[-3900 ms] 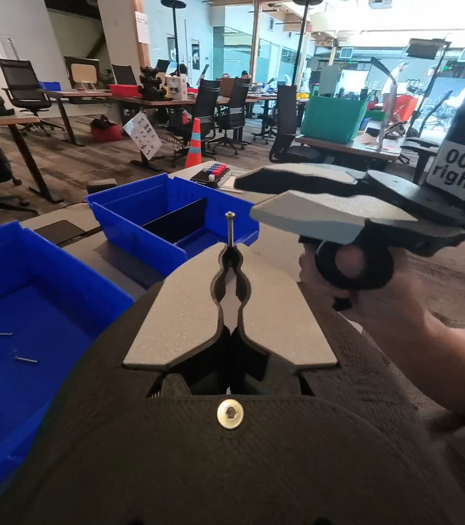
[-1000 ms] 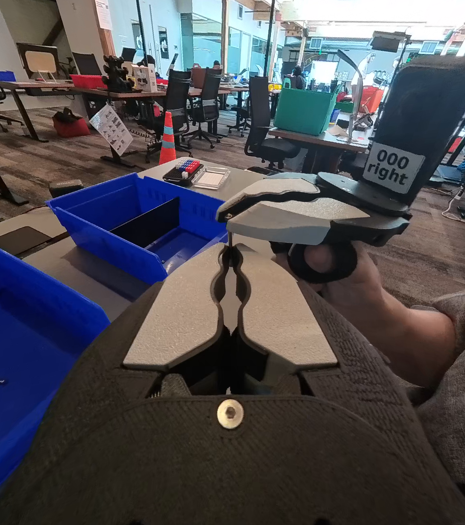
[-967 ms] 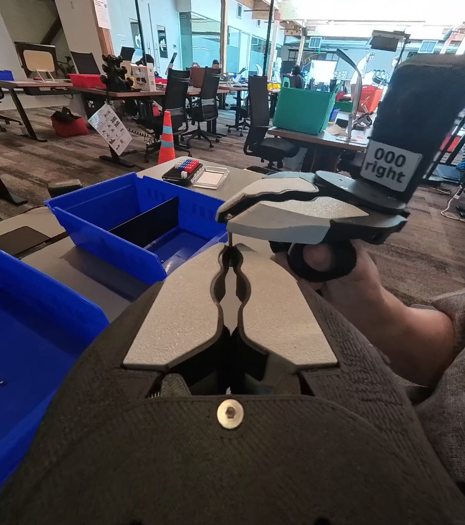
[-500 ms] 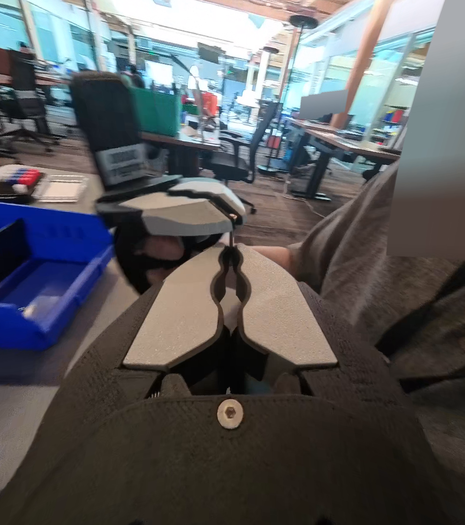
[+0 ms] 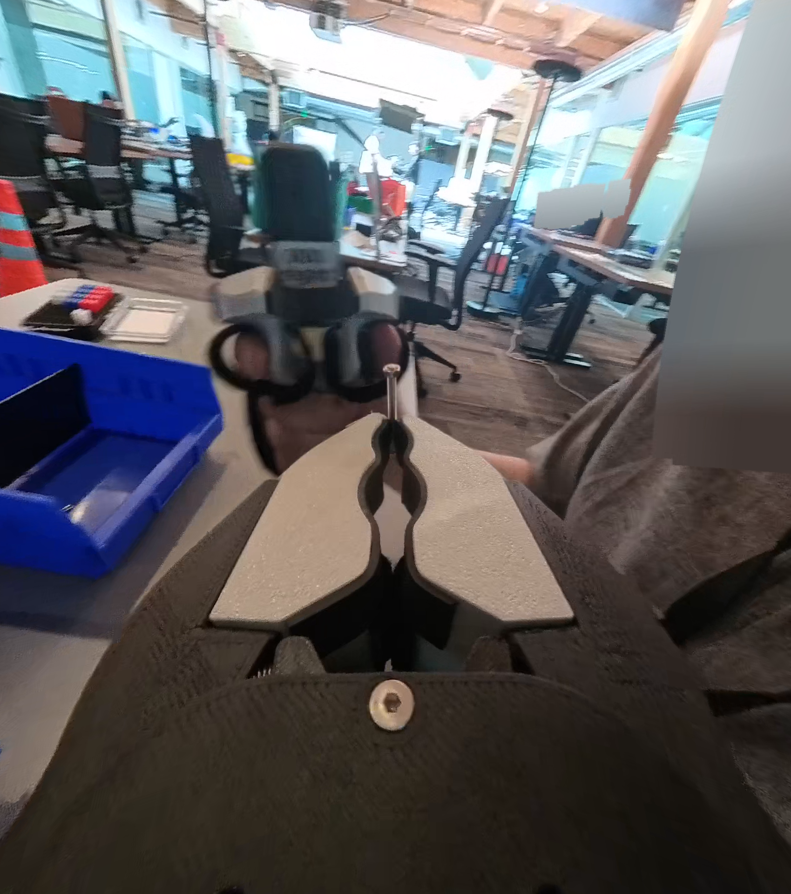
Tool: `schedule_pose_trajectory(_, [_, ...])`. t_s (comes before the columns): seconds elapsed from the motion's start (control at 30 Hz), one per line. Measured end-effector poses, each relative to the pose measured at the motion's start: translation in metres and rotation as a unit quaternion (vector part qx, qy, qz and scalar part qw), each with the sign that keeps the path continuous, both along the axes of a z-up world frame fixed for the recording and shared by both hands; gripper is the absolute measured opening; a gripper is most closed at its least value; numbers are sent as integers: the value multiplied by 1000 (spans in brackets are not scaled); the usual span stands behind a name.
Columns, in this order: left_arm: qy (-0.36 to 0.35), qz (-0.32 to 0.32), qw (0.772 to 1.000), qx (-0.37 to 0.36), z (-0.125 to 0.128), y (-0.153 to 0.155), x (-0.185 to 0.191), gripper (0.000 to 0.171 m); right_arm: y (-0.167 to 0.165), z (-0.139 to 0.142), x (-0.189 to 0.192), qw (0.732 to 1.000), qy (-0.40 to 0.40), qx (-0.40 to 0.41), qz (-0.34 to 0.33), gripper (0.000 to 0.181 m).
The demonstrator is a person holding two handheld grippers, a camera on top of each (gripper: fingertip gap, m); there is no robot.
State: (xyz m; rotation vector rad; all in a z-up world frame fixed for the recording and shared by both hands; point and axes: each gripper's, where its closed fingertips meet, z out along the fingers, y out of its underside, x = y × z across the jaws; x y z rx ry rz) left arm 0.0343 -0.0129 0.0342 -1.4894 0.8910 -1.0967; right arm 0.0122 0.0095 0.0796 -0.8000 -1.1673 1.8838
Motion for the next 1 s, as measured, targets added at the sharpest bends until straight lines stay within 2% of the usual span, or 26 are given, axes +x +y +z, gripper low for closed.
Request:
schedule_pose_trajectory(0.03, [8, 28, 1000, 1, -3, 7, -5, 2, 7, -4, -2, 995, -22, 27, -95, 21])
schedule_pose_trajectory(0.07, [21, 59, 998, 1, -7, 15, -10, 2, 17, -8, -2, 979, -44, 45, -195, 21])
schedule_pose_trajectory(0.13, [41, 107, 993, 2, -14, 28, -17, 2, 24, -18, -3, 937, -94, 76, -327, 22])
schedule_pose_trajectory(0.2, [53, 129, 990, 2, -18, 34, -19, 2, 24, -23, -4, 899, -119, 101, -409, 20])
schedule_pose_trajectory(0.27, [56, 134, 989, 4, -19, 35, -18, 2, 16, -27, -9, 886, -129, 117, -430, 20])
schedule_pose_trajectory(0.77, [64, 126, 990, 18, -18, 28, -15, 2, 3, -33, -19, 906, -126, 109, -390, 4])
schedule_pose_trajectory(0.8, [62, 119, 991, 19, -17, 27, -14, 2, 2, -33, -19, 914, -126, 106, -371, 4])
schedule_pose_trajectory(0.87, [51, 95, 994, 22, -14, 21, -12, 2, -5, -30, -18, 948, -116, 76, -286, 4])
schedule_pose_trajectory(0.93, [43, 69, 996, 18, -11, 15, -8, 2, -14, -27, -15, 981, -107, 35, -159, 4])
schedule_pose_trajectory(1.0, [45, 48, 998, 20, -10, 9, -3, 2, -23, -24, -10, 995, -92, 19, -27, 4])
